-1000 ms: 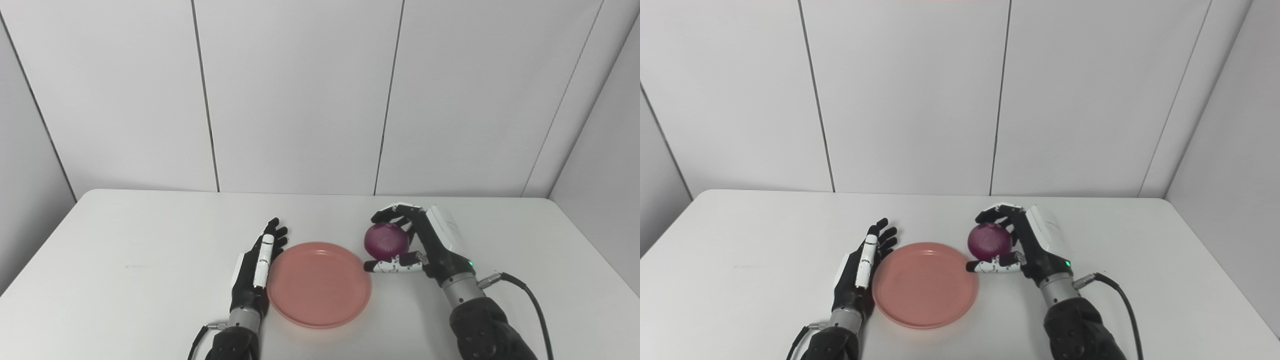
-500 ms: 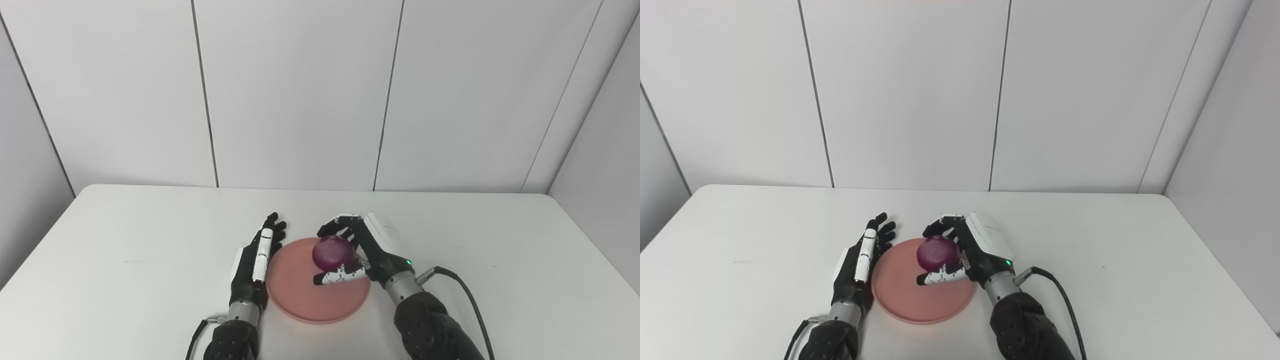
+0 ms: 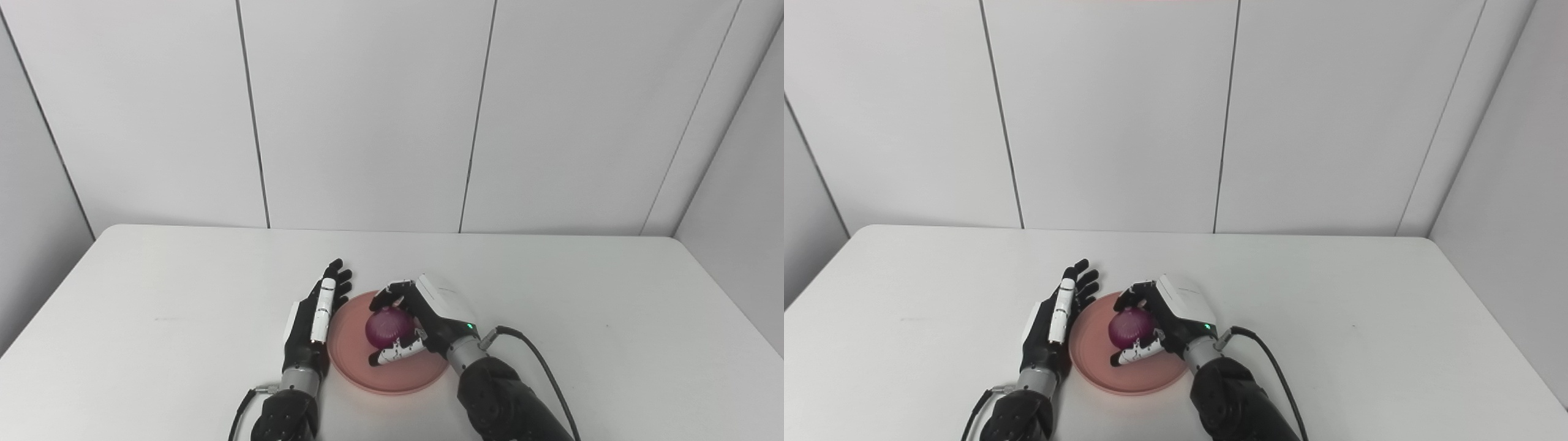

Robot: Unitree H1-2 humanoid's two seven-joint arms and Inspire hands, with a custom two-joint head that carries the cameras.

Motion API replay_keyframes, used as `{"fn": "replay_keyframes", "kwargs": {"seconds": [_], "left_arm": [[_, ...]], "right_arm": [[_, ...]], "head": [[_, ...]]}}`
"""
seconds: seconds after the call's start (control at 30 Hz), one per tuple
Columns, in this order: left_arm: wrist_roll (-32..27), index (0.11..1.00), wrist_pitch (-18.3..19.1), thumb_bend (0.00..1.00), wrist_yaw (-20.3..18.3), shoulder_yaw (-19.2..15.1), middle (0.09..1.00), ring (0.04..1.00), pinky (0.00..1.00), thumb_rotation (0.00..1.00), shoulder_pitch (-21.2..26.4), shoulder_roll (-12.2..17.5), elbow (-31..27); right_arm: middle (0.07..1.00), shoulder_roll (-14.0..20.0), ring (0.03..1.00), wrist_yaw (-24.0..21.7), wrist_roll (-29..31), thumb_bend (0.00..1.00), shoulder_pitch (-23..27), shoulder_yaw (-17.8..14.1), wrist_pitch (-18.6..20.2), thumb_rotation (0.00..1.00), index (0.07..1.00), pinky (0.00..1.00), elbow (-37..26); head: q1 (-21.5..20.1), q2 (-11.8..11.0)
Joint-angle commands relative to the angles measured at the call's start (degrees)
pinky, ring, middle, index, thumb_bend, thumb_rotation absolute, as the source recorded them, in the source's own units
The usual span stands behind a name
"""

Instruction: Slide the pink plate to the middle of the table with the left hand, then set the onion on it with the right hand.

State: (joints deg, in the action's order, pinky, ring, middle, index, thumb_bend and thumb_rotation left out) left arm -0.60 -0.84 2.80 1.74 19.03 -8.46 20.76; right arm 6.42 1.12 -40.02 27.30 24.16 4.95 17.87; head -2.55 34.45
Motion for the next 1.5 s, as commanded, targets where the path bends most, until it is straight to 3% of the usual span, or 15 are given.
{"fn": "replay_keyframes", "kwargs": {"seconds": [0.0, 0.23, 0.37, 0.43, 0.47, 0.53, 0.63, 1.1, 1.47], "left_arm": [[0.2, 0.883, 0.7, 0.54, 0.5, -0.1, 0.886, 0.899, 0.91, 1.00, 1.0, -0.3, -0.4], [0.1, 0.886, 1.2, 0.53, 0.5, -0.1, 0.886, 0.899, 0.91, 1.00, 1.0, -0.4, -0.7], [0.0, 0.887, 1.0, 0.53, 0.3, -0.2, 0.887, 0.901, 0.91, 1.00, 0.9, -0.3, -0.8], [-0.1, 0.887, 0.8, 0.52, 0.3, -0.2, 0.888, 0.901, 0.90, 1.00, 1.0, -0.3, -0.7], [0.0, 0.888, 0.8, 0.53, 0.4, -0.2, 0.889, 0.901, 0.90, 1.00, 1.0, -0.3, -0.7], [0.1, 0.887, 0.7, 0.54, 0.4, -0.2, 0.891, 0.903, 0.90, 1.00, 1.0, -0.2, -0.6], [0.0, 0.885, 1.0, 0.54, 0.4, -0.2, 0.892, 0.903, 0.90, 1.00, 1.0, -0.2, -0.7], [-0.4, 0.891, 1.6, 0.54, 0.0, -0.5, 0.896, 0.912, 0.92, 1.00, 1.1, 0.1, -0.9], [-0.3, 0.891, 1.2, 0.52, -0.5, -0.4, 0.893, 0.906, 0.92, 1.00, 1.0, 0.6, -0.9]], "right_arm": [[0.478, 0.2, 0.455, 0.6, -0.5, 0.52, 2.1, 0.5, -2.8, 0.00, 0.513, 0.54, 0.6], [0.468, 0.6, 0.453, 2.0, -0.4, 0.51, 1.2, 0.8, -3.9, 0.00, 0.529, 0.54, 1.1], [0.483, 0.8, 0.574, 2.0, -0.7, 0.52, 0.4, 0.9, -3.4, 0.01, 0.510, 0.59, -0.7], [0.592, 0.8, 0.615, 2.2, -1.0, 0.52, -0.1, 0.9, -3.2, 0.13, 0.501, 0.62, -1.6], [0.627, 0.8, 0.637, 2.2, -0.9, 0.64, -0.3, 0.9, -3.2, 0.33, 0.601, 0.64, -2.2], [0.663, 1.0, 0.663, 1.8, -0.8, 0.74, -0.9, 0.7, -3.2, 0.52, 0.678, 0.67, -3.6], [0.712, 1.4, 0.712, 0.6, -1.1, 0.81, -1.7, 0.6, -2.5, 0.68, 0.742, 0.72, -6.2], [0.856, 3.4, 0.846, -2.9, 2.2, 0.95, -5.6, -2.3, -3.8, 0.89, 0.899, 0.83, -14.9], [0.872, 4.2, 0.851, -1.4, 5.1, 0.94, -8.2, -5.9, -5.7, 0.93, 0.914, 0.78, -18.5]], "head": [[0.1, -0.1], [0.1, 0.0], [0.1, 0.0], [0.1, 0.0], [0.1, 0.0], [0.1, 0.0], [0.1, 0.0], [-0.1, 0.1], [-0.1, 0.0]]}}
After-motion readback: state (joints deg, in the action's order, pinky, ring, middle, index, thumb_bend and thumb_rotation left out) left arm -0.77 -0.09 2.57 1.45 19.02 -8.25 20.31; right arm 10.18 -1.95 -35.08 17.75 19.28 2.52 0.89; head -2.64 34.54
